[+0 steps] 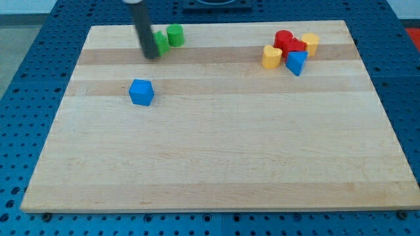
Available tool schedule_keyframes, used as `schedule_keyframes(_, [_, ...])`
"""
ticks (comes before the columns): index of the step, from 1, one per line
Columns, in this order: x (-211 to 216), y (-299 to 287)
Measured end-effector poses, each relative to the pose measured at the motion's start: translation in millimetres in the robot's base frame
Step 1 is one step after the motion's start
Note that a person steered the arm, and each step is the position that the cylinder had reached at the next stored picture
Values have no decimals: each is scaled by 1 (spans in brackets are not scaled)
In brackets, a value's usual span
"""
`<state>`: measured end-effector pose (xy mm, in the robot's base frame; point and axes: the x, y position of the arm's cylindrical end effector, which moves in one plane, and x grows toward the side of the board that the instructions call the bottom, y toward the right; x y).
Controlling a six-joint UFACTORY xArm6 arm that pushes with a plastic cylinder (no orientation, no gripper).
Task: Separate the blue triangle from the red star
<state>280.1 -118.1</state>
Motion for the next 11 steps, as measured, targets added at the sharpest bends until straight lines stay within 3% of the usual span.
schedule_keyframes(1, [4, 3])
schedule_keyframes(3, [62, -105])
schedule_keyframes(4, [100, -21])
schedule_keyframes(5, [103, 62])
schedule_keyframes(6, [95, 157])
schedule_keyframes(7, [102, 293])
schedule_keyframes(8, [62, 338])
schedule_keyframes(9, [32, 326])
schedule_keyframes(11, [101, 186])
